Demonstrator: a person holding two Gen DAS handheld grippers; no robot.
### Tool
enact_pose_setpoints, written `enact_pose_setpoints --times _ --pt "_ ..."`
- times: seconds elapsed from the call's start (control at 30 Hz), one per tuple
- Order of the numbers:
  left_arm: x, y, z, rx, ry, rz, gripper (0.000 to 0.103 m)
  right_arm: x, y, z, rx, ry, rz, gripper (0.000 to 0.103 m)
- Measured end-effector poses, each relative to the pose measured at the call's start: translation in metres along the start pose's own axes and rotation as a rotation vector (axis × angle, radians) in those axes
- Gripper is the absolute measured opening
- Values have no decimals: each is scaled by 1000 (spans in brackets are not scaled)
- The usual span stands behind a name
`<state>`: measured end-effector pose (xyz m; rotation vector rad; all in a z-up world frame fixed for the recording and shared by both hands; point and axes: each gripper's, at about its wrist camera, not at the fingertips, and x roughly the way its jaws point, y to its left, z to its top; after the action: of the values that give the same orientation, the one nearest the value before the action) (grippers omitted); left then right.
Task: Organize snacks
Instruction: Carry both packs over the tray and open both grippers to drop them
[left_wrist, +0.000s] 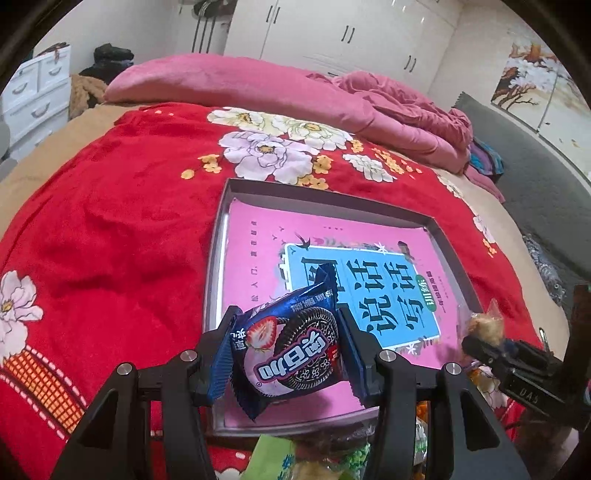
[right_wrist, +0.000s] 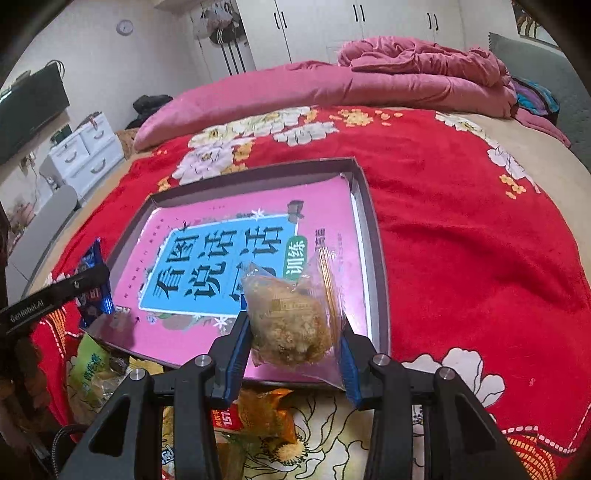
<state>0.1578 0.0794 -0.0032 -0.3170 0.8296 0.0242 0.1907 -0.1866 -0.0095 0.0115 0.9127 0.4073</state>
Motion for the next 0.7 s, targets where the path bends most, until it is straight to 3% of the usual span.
enact_pose_setpoints --times 0.3,0.7 --pt "21 2 -1 -13 68 -5 53 9 0 -4 9 45 -27 44" --pt "27 -13 -11 68 135 -21 54 4 -2 -4 6 56 -49 46"
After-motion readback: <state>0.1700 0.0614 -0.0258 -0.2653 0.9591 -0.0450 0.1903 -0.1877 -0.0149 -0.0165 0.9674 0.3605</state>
